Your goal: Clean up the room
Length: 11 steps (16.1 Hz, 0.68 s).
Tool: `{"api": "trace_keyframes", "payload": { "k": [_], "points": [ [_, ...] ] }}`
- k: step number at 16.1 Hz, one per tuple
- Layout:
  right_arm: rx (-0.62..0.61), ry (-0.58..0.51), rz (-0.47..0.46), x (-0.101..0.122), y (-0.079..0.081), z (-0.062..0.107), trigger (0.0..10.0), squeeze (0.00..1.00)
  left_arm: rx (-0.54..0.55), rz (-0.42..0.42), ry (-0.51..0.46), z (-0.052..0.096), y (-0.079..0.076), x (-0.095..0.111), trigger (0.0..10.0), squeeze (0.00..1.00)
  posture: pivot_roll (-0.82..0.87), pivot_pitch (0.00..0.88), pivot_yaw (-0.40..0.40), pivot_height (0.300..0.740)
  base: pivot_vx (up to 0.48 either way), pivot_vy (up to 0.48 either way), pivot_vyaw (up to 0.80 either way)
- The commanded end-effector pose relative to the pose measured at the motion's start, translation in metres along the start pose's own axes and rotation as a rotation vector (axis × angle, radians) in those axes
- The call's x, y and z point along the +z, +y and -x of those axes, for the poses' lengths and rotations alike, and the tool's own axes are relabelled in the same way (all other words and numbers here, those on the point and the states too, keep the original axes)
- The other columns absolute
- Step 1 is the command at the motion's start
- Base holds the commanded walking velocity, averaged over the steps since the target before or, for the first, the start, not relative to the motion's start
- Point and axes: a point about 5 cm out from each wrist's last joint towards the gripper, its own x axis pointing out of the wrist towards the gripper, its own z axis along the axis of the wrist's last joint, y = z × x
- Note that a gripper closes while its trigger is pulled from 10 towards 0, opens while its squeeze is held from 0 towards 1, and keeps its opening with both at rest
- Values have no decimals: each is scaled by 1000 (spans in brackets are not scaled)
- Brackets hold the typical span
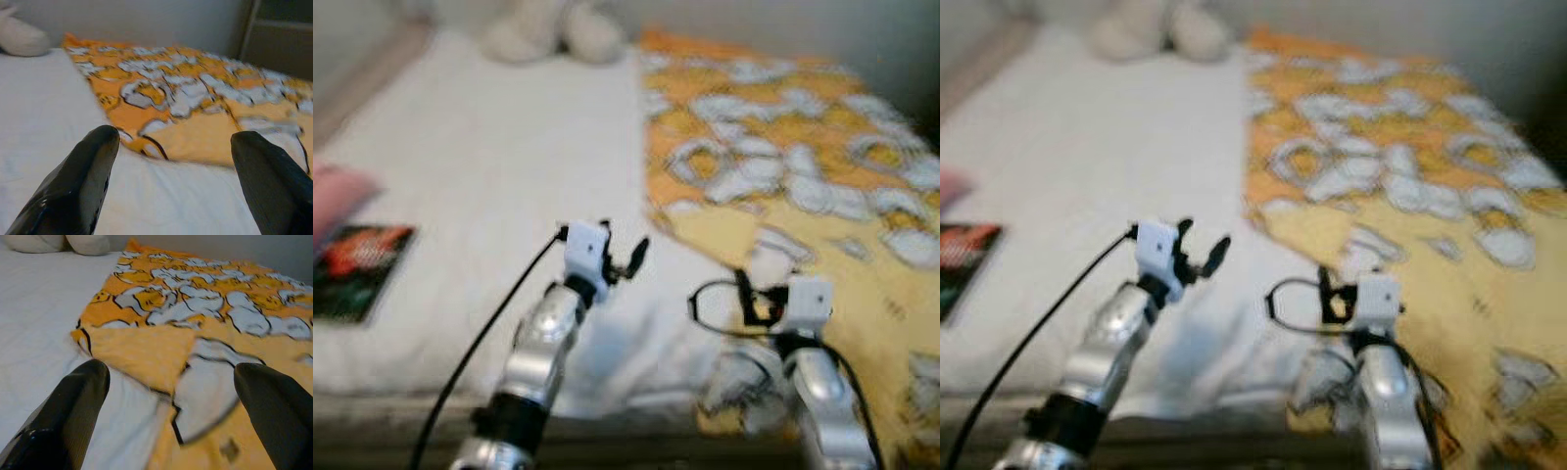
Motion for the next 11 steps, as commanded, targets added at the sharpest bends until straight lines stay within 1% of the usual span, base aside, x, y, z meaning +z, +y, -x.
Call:
{"api": "trace_keyframes", "payload": {
  "k": [1,2,5,6,7,9,11],
  "points": [
    [9,16,-6,-3,0,3,10000,0,5,-14,38,0,3,-6,10000,0,50,0,-41,740,0,0,-663],
    [14,24,-6,-5,1,4,10000,0,18,-39,63,0,7,-10,10000,0,51,0,-44,740,0,0,-656],
    [35,25,10,-4,1,4,10000,0,35,-65,93,3,15,-15,10000,0,51,0,-47,740,0,0,-658],
    [17,31,-13,-4,-3,3,10000,0,37,-83,92,4,15,-15,10000,0,51,0,-47,740,0,0,-656],
    [-6,23,-53,2,-5,-1,10000,0,38,-77,86,7,16,-16,10000,0,48,0,-43,740,0,0,-663],
    [16,-16,-25,11,-4,-5,10000,0,39,-52,62,9,15,-15,10000,0,47,0,-45,740,0,0,-656],
    [28,-11,-16,9,-2,-5,10000,0,29,-48,58,9,12,-14,10000,0,52,0,-47,740,0,0,-659]
  ]
}}
